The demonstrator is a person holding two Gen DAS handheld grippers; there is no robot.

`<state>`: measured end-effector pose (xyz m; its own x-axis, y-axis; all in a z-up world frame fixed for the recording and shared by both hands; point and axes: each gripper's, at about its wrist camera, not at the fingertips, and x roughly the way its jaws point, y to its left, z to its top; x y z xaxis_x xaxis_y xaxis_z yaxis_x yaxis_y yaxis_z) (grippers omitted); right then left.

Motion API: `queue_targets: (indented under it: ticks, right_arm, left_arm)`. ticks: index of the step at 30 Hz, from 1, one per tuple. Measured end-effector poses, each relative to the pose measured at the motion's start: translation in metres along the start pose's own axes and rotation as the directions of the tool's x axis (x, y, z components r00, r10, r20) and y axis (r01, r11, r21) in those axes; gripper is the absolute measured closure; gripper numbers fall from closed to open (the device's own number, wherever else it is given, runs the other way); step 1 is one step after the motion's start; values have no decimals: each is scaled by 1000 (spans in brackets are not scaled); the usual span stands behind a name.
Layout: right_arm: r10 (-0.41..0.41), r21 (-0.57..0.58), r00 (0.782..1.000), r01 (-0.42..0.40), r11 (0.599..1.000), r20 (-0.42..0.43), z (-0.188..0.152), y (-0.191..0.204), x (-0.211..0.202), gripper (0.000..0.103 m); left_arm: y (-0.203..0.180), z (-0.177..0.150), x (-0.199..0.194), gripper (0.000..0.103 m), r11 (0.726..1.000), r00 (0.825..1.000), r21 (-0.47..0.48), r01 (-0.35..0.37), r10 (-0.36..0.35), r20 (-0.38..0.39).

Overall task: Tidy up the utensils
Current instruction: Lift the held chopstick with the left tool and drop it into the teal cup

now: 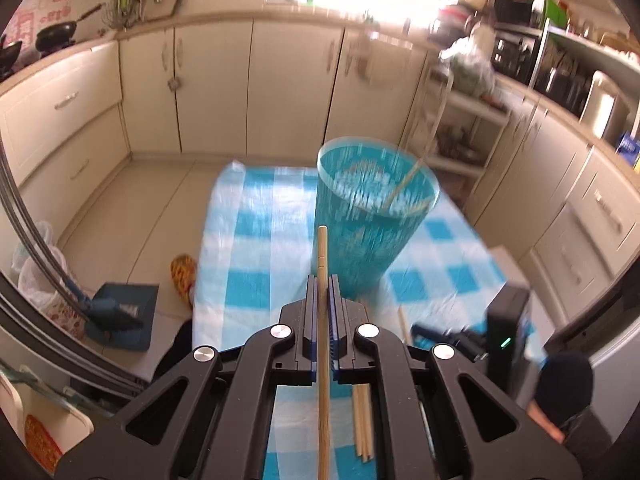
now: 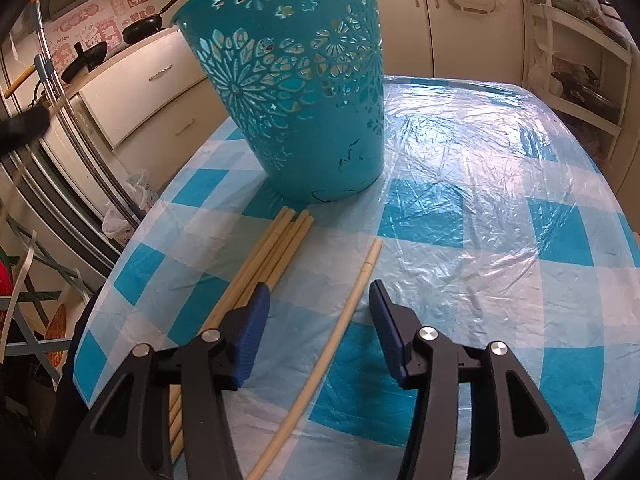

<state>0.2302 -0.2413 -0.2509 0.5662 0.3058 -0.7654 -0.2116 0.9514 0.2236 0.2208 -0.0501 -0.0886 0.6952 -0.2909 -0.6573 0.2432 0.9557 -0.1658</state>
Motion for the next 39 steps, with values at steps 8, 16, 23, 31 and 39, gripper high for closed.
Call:
queue_targets:
  ticks: [8, 16, 23, 31, 39]
  right_arm:
    - [0, -5, 1000, 0, 1000, 0, -1, 2, 1, 49]
    - [12, 0, 1000, -12, 1000, 0, 0, 0, 1, 48]
    - [37, 24, 999, -37, 999, 4, 0, -8, -3, 47]
    - [51, 36, 999, -51, 998, 5, 1, -9, -3, 46]
    - [45, 27, 999, -45, 999, 2, 1, -6, -4, 45]
  left_arm:
    - [-14, 62, -52, 98, 998, 961, -21, 55, -48, 271]
    - [-27, 110, -18, 98, 993, 910, -81, 81, -40, 414]
    - [-33, 141, 40, 98, 989, 888, -142, 44, 27, 460]
    - [-36, 142, 99, 98, 987, 894, -163, 5, 69, 443]
    - [-37, 114, 121, 98, 989, 901, -144, -39, 97, 423]
